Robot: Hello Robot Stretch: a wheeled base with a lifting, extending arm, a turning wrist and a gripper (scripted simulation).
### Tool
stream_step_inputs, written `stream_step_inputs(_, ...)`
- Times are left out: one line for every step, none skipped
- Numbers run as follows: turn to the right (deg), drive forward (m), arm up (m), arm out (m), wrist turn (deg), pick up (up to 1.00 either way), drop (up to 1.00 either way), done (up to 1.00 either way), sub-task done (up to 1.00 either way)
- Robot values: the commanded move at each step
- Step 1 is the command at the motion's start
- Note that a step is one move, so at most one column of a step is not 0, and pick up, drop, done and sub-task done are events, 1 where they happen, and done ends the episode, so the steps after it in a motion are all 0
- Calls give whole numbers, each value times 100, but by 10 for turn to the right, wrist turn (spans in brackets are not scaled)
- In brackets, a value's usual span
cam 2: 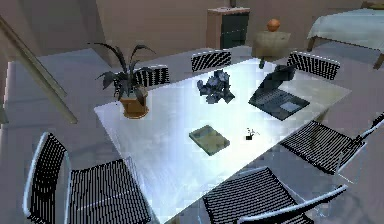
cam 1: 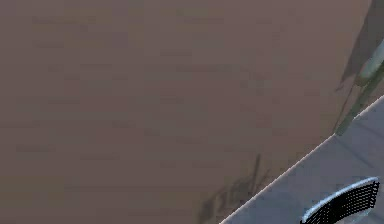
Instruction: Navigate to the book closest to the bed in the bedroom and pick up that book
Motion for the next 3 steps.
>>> stream_step_inputs(90,0,0,0,0,0,0,0,0)
stream_step_inputs(0,35,0,0,0,0,0,0,0)
stream_step_inputs(450,0,0,0,0,0,0,0,0)
